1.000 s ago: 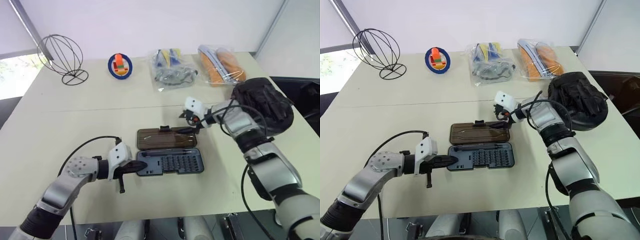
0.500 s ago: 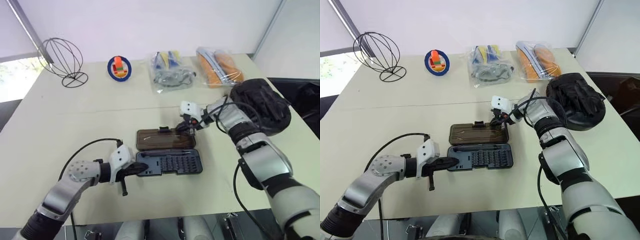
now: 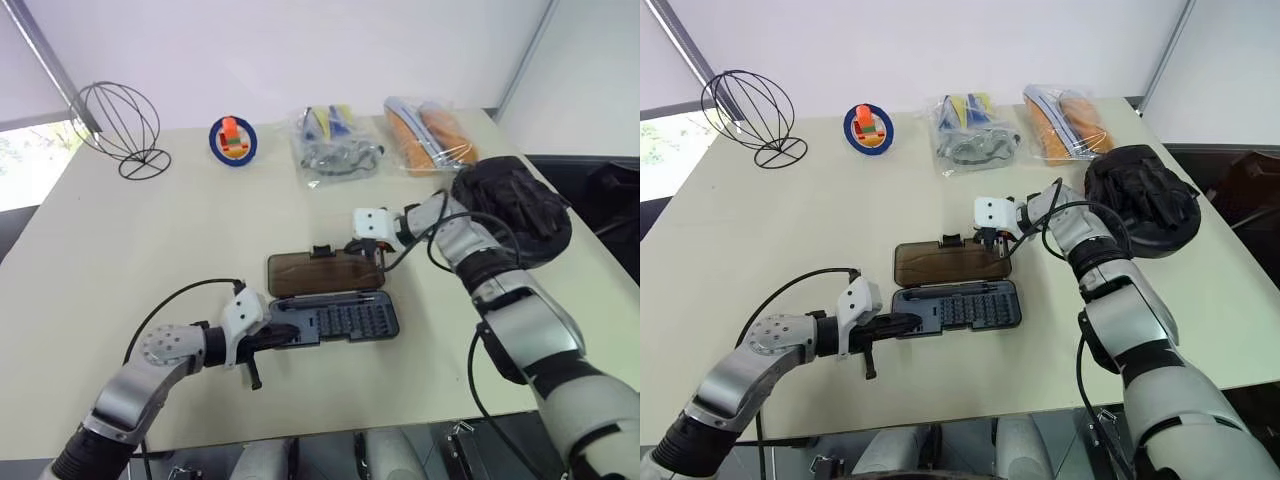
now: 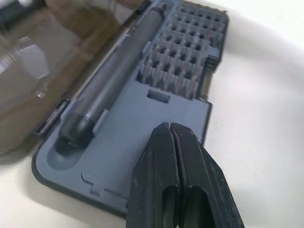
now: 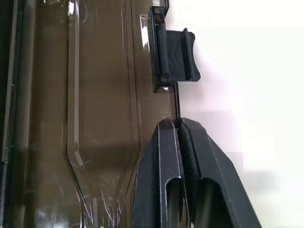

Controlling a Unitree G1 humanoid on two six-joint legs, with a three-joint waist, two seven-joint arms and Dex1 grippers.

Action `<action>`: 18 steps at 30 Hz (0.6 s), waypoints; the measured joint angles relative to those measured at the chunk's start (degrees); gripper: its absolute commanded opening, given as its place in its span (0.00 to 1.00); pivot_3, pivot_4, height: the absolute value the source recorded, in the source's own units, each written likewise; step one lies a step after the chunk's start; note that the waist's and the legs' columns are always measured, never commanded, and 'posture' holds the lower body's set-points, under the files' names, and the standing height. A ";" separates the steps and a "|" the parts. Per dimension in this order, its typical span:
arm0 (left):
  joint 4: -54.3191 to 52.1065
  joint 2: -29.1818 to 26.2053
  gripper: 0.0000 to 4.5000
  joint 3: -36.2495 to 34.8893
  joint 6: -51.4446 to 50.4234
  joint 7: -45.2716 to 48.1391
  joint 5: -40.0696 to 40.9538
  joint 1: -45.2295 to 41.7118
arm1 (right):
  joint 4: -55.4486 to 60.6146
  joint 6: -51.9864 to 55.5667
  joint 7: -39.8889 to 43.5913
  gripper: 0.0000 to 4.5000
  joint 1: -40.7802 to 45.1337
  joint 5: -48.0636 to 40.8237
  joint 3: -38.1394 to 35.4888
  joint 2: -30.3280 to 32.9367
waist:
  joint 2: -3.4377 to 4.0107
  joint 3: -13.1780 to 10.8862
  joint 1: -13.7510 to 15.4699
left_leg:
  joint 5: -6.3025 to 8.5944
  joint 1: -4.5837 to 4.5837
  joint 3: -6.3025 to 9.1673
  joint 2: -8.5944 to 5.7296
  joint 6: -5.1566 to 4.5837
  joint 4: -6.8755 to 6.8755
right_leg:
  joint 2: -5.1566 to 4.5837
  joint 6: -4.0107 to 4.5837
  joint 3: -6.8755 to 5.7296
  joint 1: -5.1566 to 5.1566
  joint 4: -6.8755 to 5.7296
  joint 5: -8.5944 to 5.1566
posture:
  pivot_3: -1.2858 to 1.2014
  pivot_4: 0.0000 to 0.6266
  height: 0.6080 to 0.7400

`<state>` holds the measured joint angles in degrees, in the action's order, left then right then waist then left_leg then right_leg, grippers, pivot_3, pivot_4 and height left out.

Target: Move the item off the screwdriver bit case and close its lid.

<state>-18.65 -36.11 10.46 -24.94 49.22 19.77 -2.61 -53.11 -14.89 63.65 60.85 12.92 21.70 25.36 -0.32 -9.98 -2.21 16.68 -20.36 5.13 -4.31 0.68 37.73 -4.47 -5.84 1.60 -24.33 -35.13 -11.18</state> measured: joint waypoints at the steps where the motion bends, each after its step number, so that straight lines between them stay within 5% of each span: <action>1: 0.18 0.23 0.00 -0.14 0.01 -0.11 0.07 -0.13 | 4.18 0.48 -0.48 0.01 -1.66 -0.32 -0.60 1.26 | 0.00 0.00 0.19 | 0.00 -0.02 0.02 -0.01 0.00 0.00 | -0.01 -0.01 0.00 -0.01 0.00 0.00 | 0.52 0.24 1.00; 11: 1.50 1.49 0.00 -3.70 -4.75 -0.68 4.89 -1.65 | 27.91 8.66 -4.89 0.01 -13.79 -1.22 -4.29 6.18 | -0.05 -0.08 0.98 | 0.00 -0.08 -0.03 0.03 0.00 -0.01 | 0.01 0.06 0.00 -0.09 0.04 -0.05 | 0.52 0.24 1.00; 18: 1.81 2.35 0.00 -19.97 -17.18 -4.28 22.97 -10.52 | 29.41 8.37 -7.60 0.01 -14.42 -0.24 -4.28 6.45 | -0.30 -0.49 1.15 | 0.00 -0.21 0.01 0.04 0.01 0.02 | 0.02 -0.03 -0.05 -0.20 0.04 0.00 | 0.52 0.24 1.00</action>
<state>-16.83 -33.76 -9.51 -42.13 44.95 42.74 -13.13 -23.70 -6.52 56.05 46.43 12.67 17.42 31.82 -0.62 -10.47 -1.07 16.68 -20.57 5.14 -4.27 0.69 37.75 -4.45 -5.87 1.55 -24.52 -35.09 -11.18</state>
